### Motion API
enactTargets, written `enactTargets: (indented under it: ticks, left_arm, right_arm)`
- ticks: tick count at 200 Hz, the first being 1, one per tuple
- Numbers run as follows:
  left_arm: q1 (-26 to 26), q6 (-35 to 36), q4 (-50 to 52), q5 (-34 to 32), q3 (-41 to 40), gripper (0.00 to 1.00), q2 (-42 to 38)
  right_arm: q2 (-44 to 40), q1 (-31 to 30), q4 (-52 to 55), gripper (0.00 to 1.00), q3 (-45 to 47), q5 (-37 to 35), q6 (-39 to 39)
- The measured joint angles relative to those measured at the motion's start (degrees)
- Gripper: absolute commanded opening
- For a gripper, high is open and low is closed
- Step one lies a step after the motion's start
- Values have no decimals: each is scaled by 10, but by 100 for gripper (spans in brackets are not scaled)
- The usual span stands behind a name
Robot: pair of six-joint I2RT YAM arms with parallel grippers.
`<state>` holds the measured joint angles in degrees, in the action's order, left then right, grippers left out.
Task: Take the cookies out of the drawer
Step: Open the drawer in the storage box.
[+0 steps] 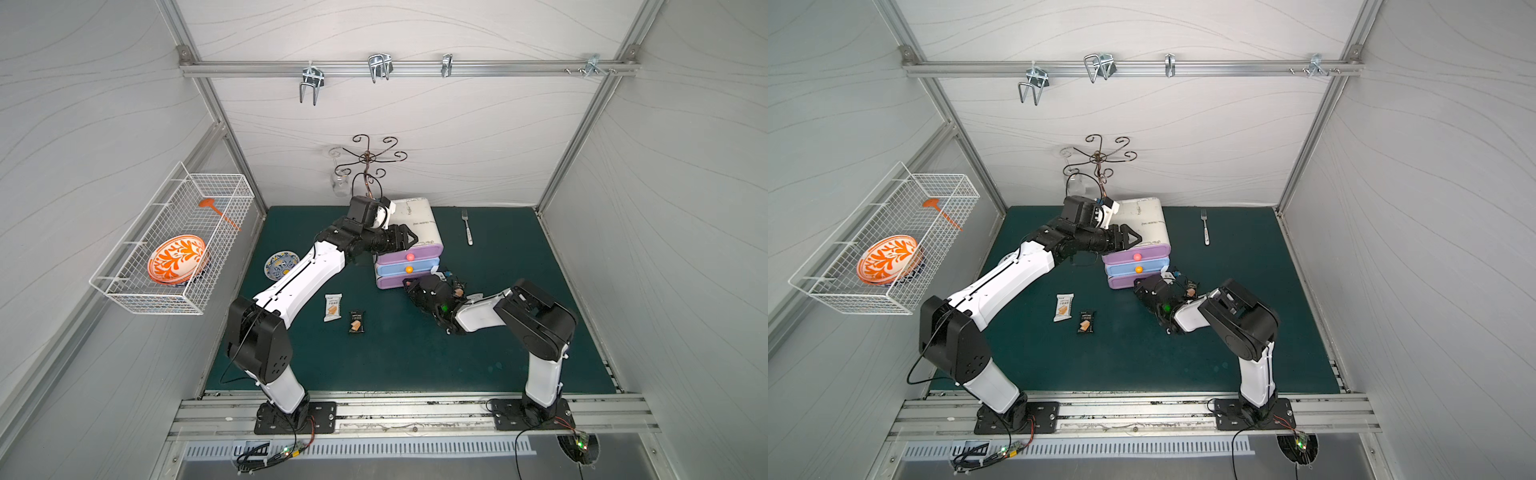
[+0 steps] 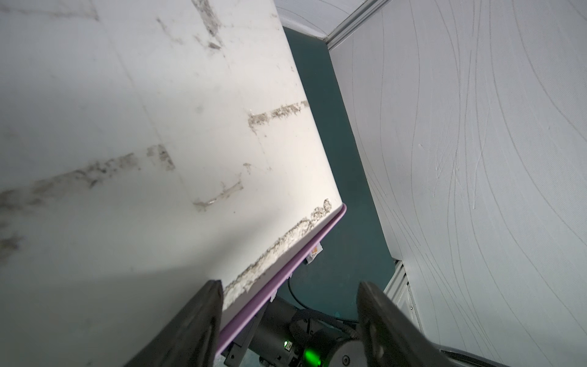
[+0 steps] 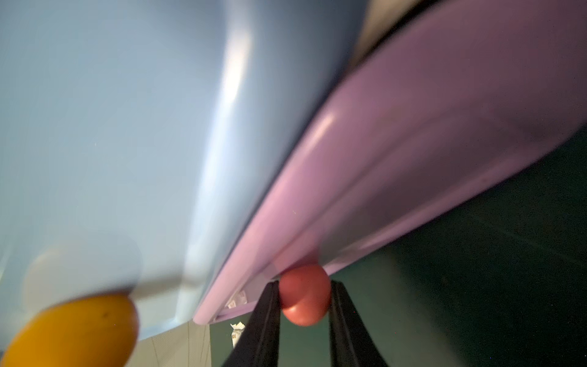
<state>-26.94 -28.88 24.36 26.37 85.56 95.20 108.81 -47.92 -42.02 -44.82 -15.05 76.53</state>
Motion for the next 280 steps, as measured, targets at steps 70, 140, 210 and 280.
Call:
enactTargets:
  ticks: [70,140,210,280]
  left_arm:
    - [5,0,-9,2,-8,73,-3]
    - [10,0,-8,12,-9,73,-3]
    - [11,-3,-4,13,-10,74,-6]
    - [13,-5,-6,17,-11,75,-6]
  right_arm:
    - [-6,-20,-6,18,13,-19,-2]
    - [-44,-78,7,18,61,-78,6]
    - [-102,-134,67,18,94,-106,22]
    - [-136,-176,100,18,121,-119,42]
